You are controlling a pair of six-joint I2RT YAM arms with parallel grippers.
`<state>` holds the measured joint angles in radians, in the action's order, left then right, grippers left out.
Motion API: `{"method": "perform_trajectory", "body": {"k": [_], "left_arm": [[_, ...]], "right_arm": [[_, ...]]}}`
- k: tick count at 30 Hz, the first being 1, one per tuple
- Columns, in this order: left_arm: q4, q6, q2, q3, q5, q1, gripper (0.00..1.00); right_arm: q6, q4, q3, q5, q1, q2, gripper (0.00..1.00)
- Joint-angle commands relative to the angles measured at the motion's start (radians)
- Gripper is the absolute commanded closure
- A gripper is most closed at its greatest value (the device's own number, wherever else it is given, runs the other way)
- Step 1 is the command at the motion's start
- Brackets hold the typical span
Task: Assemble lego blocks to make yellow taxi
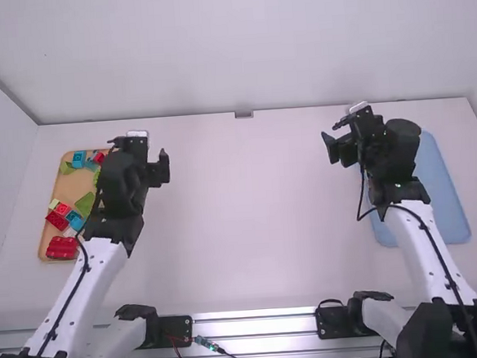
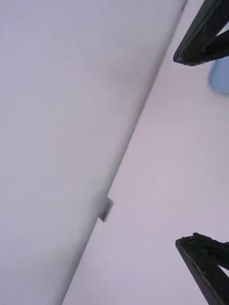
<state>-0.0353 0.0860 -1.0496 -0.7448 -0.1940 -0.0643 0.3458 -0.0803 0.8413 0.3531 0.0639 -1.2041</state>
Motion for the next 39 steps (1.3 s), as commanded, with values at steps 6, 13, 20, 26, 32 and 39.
{"method": "perform_trajectory", "body": {"k": [6, 13, 20, 26, 32, 39], "left_arm": [[0.035, -0.086, 0.123, 0.121, 0.104, 0.064, 0.18], [0.035, -0.086, 0.266, 0.263, 0.194, 0.064, 0.32], [0.035, -0.086, 0.427, 0.425, 0.194, 0.064, 0.48], [0.035, -0.086, 0.567, 0.564, 0.194, 0.064, 0.62], [0.035, -0.086, 0.694, 0.691, 0.194, 0.064, 0.75], [0.035, -0.086, 0.815, 0.745, 0.194, 0.064, 0.87]], "right_arm": [[-0.123, 0.08, -0.117, -0.125, -0.064, 0.121, 0.18], [-0.264, 0.08, -0.257, -0.265, -0.064, 0.261, 0.32], [-0.346, 0.08, -0.417, -0.353, -0.064, 0.421, 0.48], [-0.346, 0.08, -0.558, -0.353, -0.064, 0.562, 0.62], [-0.346, 0.08, -0.691, -0.353, -0.064, 0.695, 0.75], [-0.346, 0.08, -0.824, -0.353, -0.064, 0.828, 0.88]]}}
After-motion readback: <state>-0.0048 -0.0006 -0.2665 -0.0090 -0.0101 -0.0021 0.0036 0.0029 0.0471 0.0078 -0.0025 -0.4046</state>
